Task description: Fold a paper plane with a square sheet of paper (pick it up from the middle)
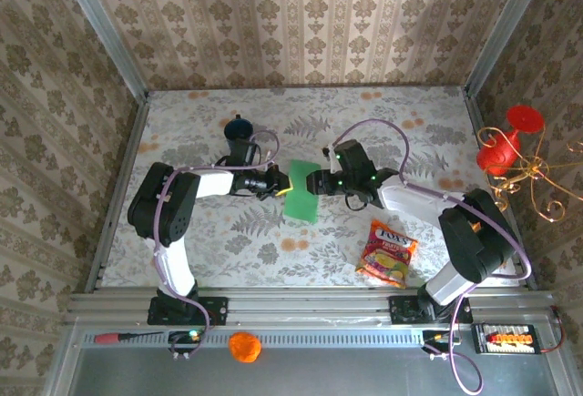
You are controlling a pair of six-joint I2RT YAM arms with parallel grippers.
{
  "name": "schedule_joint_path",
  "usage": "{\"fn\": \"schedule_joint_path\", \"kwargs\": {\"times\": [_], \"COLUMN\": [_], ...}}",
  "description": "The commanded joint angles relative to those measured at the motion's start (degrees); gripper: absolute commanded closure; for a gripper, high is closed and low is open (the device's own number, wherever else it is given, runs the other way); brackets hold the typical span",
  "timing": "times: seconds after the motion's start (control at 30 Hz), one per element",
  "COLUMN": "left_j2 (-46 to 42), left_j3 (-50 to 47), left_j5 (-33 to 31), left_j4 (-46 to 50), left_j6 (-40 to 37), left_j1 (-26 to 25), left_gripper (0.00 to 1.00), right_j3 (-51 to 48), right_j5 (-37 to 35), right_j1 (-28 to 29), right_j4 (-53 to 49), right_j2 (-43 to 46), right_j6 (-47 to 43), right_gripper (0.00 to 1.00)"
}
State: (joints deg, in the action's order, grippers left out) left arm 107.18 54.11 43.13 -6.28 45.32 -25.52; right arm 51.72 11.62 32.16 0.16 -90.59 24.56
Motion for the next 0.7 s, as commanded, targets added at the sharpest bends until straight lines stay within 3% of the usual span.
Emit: {"fn": "schedule_joint_path", "kwargs": {"times": [0.0,0.37,0.67], "left_j2": [-3.87,-8.67,-8.03], "left_j3": [-1.37,-3.6,-2.2], "left_j5": [-3.52,-12.45,-12.46], "left_j4": [-0.75,1.13,3.55], "left_j6": [1.94,8.95,9.7], "left_j1": [-0.11,0.91,0.82], "left_gripper": [0.94,0.95,0.94], "right_j3": [-3.29,-6.2,-8.14], "right_j5": [-4.15,-5.39,-9.3], "right_j1": [2.44,11.76,15.08], "right_j4": [6.7,11.66,20.13], "right_j2": [2.55,0.72,-5.65], "right_j6": [-8.88,-32.42,-43.29], "right_gripper": [0.42,0.4,0.38]}}
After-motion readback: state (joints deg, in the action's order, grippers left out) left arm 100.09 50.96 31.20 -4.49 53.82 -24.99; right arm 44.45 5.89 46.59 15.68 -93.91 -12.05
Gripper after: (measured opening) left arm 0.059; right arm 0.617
